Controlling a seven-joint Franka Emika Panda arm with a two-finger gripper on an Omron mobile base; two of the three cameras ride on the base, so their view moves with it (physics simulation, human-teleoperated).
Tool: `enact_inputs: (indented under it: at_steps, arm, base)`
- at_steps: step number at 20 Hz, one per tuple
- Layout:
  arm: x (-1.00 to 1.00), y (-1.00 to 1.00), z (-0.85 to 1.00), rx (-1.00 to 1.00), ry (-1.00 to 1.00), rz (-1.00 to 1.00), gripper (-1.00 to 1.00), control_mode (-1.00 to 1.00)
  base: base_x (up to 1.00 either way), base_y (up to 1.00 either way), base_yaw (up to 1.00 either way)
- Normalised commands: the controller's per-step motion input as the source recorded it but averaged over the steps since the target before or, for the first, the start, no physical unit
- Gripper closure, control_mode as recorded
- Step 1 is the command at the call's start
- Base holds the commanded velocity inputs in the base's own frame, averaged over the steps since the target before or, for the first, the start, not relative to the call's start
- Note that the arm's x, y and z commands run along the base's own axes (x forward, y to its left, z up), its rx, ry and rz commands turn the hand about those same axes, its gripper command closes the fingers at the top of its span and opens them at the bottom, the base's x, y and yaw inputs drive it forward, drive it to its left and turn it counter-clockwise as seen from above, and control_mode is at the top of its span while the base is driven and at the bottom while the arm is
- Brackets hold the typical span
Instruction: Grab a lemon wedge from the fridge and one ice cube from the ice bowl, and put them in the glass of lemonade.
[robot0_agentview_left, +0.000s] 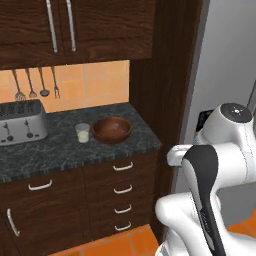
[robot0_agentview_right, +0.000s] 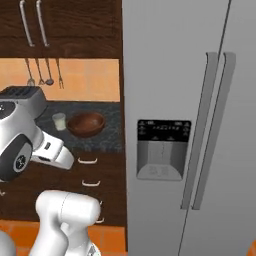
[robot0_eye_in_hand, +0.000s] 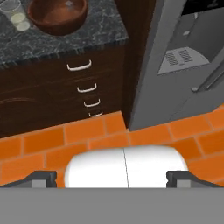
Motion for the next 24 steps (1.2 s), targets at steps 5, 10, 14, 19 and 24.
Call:
enact_inputs:
  at_steps: [5, 10, 14, 19, 24]
  arm:
    - [0.00, 0.00, 0.00, 0.00, 0.00, 0.00, -1.00, 1.00]
    - [0.00, 0.00, 0.00, 0.00, 0.00, 0.00, -1.00, 1.00]
    - [0.00, 0.00, 0.00, 0.00, 0.00, 0.00, -1.00, 1.00]
    - [0.00, 0.00, 0.00, 0.00, 0.00, 0.00, -1.00, 1.00]
    - [0.00, 0.00, 0.00, 0.00, 0.00, 0.00, -1.00, 1.00]
  base:
    - [0.09, -1.00, -0.05]
    - [0.19, -1.00, 0.10]
    - [0.00, -0.96, 0.16]
    - [-0.04, -0.20, 0.26]
    - [-0.12, -0.11, 0.19]
